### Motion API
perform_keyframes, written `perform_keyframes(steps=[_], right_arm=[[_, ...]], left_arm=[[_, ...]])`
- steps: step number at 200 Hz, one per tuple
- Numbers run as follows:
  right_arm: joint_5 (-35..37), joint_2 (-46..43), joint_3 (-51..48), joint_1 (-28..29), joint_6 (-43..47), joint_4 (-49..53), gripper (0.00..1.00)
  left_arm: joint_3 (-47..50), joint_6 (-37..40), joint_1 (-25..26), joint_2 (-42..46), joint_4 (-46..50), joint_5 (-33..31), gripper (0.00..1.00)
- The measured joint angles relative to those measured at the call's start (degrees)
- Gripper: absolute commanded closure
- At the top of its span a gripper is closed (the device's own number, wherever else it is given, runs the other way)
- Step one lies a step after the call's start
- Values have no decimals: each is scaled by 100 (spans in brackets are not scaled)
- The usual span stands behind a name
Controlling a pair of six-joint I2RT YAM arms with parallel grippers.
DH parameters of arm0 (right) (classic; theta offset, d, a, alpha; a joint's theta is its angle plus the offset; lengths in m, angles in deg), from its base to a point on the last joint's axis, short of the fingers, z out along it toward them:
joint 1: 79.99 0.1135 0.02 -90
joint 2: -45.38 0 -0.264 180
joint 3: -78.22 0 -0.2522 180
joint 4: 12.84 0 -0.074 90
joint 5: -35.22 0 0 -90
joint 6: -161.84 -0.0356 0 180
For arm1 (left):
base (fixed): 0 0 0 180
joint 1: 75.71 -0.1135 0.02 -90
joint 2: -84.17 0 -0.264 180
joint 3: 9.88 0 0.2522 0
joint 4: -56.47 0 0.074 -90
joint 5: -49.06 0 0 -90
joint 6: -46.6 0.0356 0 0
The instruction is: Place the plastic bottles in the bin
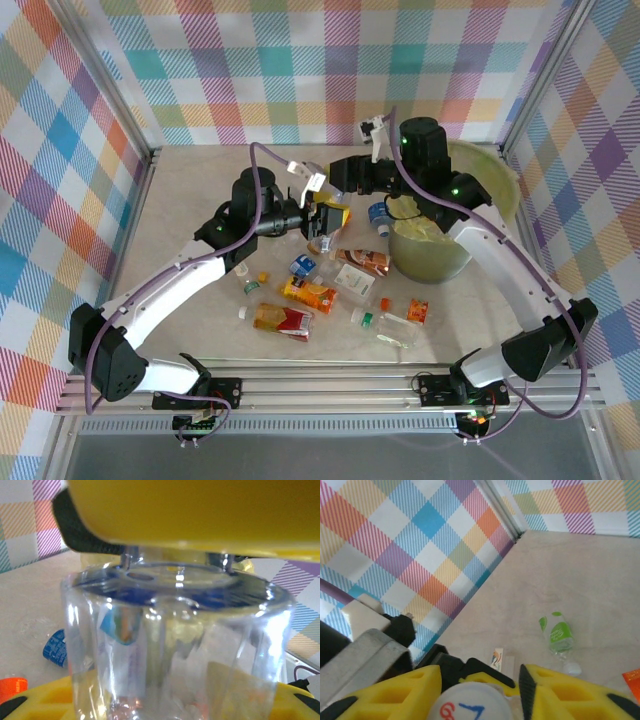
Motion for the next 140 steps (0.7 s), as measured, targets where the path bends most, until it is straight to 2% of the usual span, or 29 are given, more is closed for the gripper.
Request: perform_keyframes(steps=[18, 30, 46, 56, 95, 140], right_arm=[[39, 7, 0, -2, 61, 15, 79], [61, 9, 0, 0, 90, 15, 83], [79, 9, 0, 0, 72, 7, 90], [118, 9, 0, 7, 72, 7, 92], [485, -11, 0, 4, 116, 42, 97], [1506, -151, 291, 4, 431, 435, 98]], left_arm=[[-11, 13, 0, -35, 11, 35, 46], [-28, 28, 0, -48, 24, 44, 38], [-44, 31, 4, -48, 26, 24, 17], [-52, 92, 20, -48, 46, 4, 0], [-57, 52, 37, 52, 247, -369, 0], [-55, -57, 44, 553, 413, -1158, 0]])
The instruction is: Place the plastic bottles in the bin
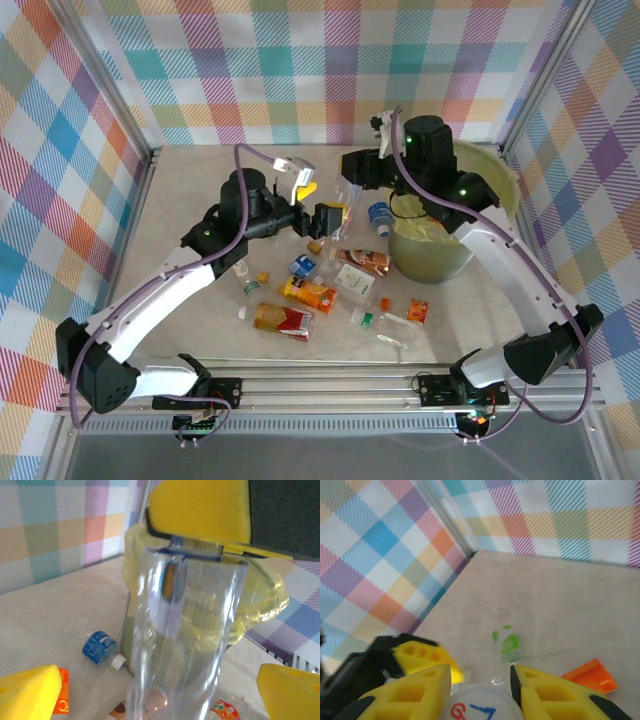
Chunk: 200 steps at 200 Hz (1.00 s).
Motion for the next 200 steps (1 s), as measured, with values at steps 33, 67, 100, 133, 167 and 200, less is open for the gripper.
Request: perform_keyframes(steps=[33, 67, 100, 133, 167, 200], right_arm=[[769, -175, 446, -15, 328, 144, 100], [1541, -293, 839, -81, 710, 177, 100], [2310, -334, 949, -214, 1093, 166, 100], [3075, -334, 946, -409, 1486, 155, 100], [3547, -413, 647, -669, 1650, -7, 100], [3823, -509, 9, -870, 1663, -116, 100]], left_arm=[[101, -63, 2, 476, 2, -490, 0], [332, -125, 4, 767, 22, -883, 0], [643, -256, 4, 922, 118, -1401, 0], [942, -363, 4, 1121, 153, -1917, 0], [1049, -385, 4, 1274, 153, -2199, 0], [1062, -387, 4, 1279, 155, -2330, 0]])
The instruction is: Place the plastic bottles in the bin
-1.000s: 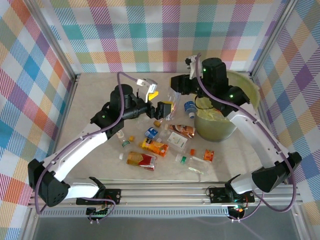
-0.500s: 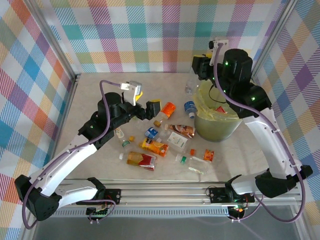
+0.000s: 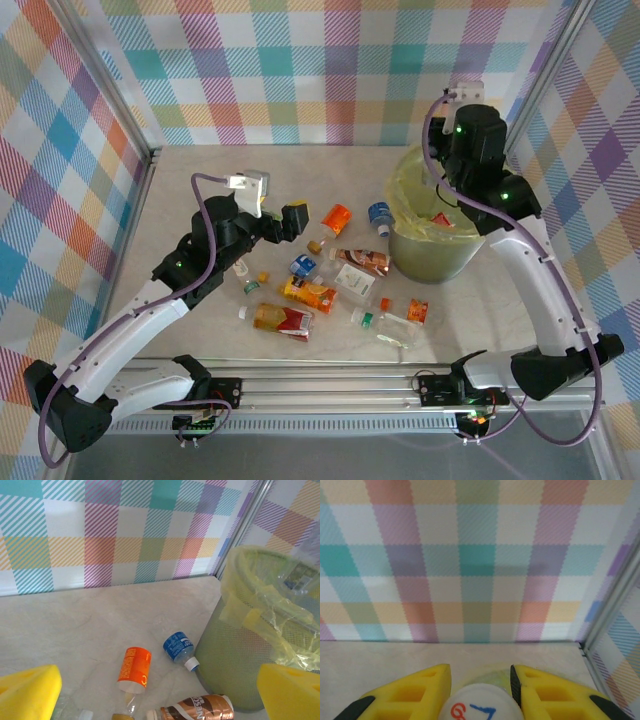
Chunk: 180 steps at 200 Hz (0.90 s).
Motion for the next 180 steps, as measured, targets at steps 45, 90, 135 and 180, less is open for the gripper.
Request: perform_keyframes(steps=[45, 90, 135, 180], right_arm=[[282, -129, -1078, -105, 26, -398, 100], [411, -321, -1823, -155, 24, -831, 100], [494, -334, -2269, -256, -13, -1108, 99], [514, -251, -2538, -382, -164, -1231, 94]], left_arm=[[15, -22, 0, 0, 11, -127, 0], [15, -37, 0, 0, 13, -214, 0], [20, -72, 0, 0, 13, -297, 0], [20, -109, 0, -15, 13, -297, 0]])
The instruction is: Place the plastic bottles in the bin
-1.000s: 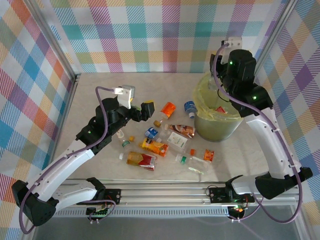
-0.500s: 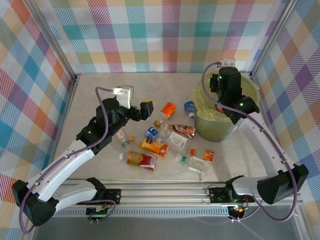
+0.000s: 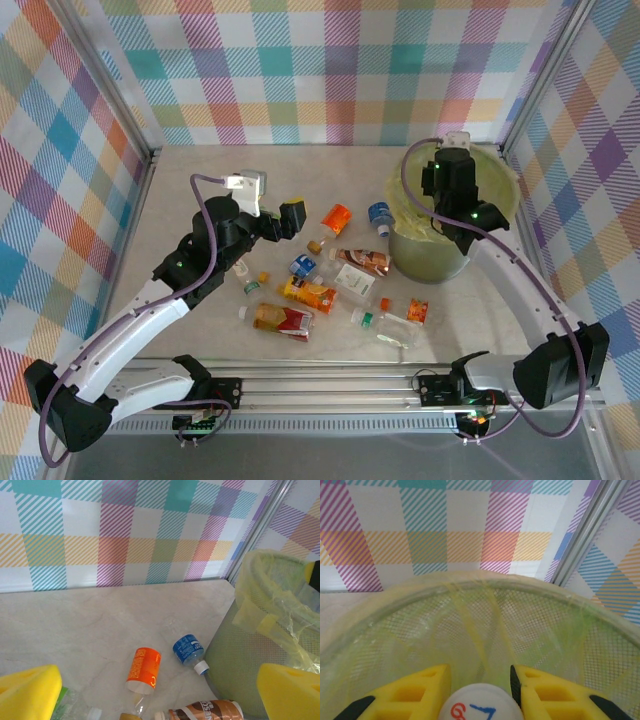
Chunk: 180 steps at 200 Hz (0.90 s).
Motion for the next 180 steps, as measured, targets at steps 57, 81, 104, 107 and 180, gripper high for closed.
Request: perform_keyframes(steps=[57, 81, 104, 107, 180], right_arm=[[-26, 181, -225, -120, -337, -203, 88], [-85, 256, -284, -223, -494, -297, 84], [-153, 365, -398, -291, -616, -262, 81], [-166, 382, -420, -299, -636, -258, 80], [-400, 595, -664, -503, -988, -188, 55]], left_arm=[[0, -17, 0, -133, 2, -11, 0], [0, -17, 0, -140, 2, -70, 0], [0, -17, 0, -140, 2, -105, 0], [0, -17, 0, -140, 2, -105, 0], [0, -17, 0, -140, 153, -210, 0]])
